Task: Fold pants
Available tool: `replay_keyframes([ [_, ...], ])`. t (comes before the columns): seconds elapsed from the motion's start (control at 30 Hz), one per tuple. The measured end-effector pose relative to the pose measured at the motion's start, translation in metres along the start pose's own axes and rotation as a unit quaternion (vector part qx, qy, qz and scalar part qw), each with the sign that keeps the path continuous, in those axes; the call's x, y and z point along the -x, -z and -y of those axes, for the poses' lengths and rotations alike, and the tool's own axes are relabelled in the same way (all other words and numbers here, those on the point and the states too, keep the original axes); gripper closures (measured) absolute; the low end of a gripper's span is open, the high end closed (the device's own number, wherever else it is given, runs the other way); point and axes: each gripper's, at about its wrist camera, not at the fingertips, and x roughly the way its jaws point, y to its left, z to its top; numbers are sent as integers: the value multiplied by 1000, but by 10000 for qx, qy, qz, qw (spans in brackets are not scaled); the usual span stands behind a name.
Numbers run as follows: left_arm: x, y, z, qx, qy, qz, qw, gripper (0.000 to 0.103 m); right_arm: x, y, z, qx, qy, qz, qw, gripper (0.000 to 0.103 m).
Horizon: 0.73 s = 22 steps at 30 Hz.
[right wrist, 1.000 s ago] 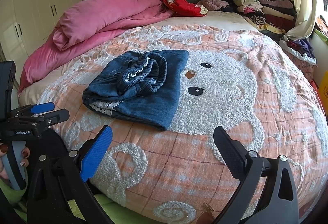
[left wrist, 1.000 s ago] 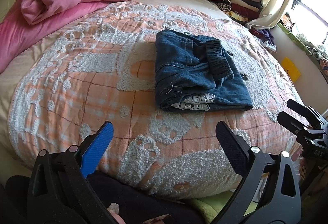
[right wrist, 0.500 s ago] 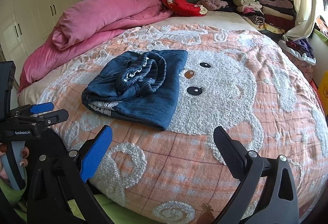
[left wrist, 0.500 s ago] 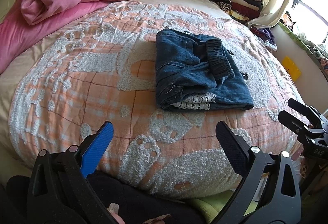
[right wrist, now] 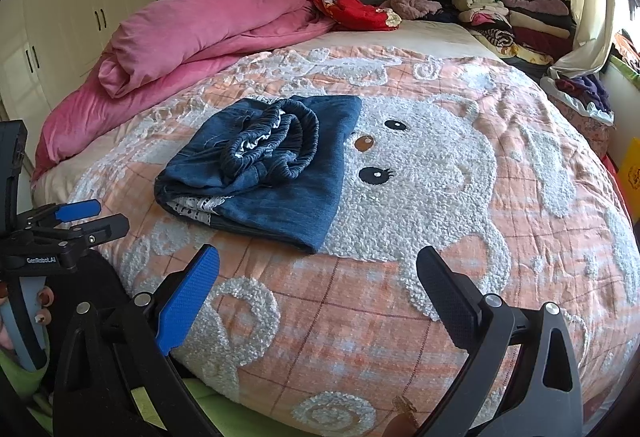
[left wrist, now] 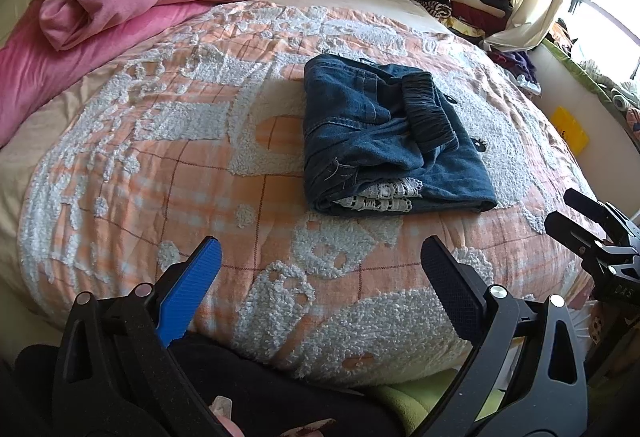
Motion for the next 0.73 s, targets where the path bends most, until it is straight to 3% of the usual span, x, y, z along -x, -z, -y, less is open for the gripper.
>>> replay_keyframes([
  [0.17, -1, -1, -9, 44, 137, -133, 9998, 9, -3, 1, 8, -70, 83, -18, 9999, 5],
  [0.4, -11, -20, -57, 493, -401, -243, 9977, 10, -5, -4, 59, -411, 574, 46, 9975, 5],
  [0.5, -19, -44, -100, 744, -910, -170, 9929, 10, -4, -14, 101, -631, 938, 145, 9935, 5],
  [0.53, -27, -57, -124, 857, -1280, -137, 9880, 10, -4, -17, 118, -736, 1026, 150, 9919, 5],
  [0.6, -43, -79, -159, 1068, -1676, -169, 9799, 10, -9, -26, 160, -898, 1301, 100, 9874, 5],
  [0.73, -86, -120, -220, 1355, -2289, -326, 9634, 9, -36, -45, 249, -1103, 2063, -226, 9720, 5],
])
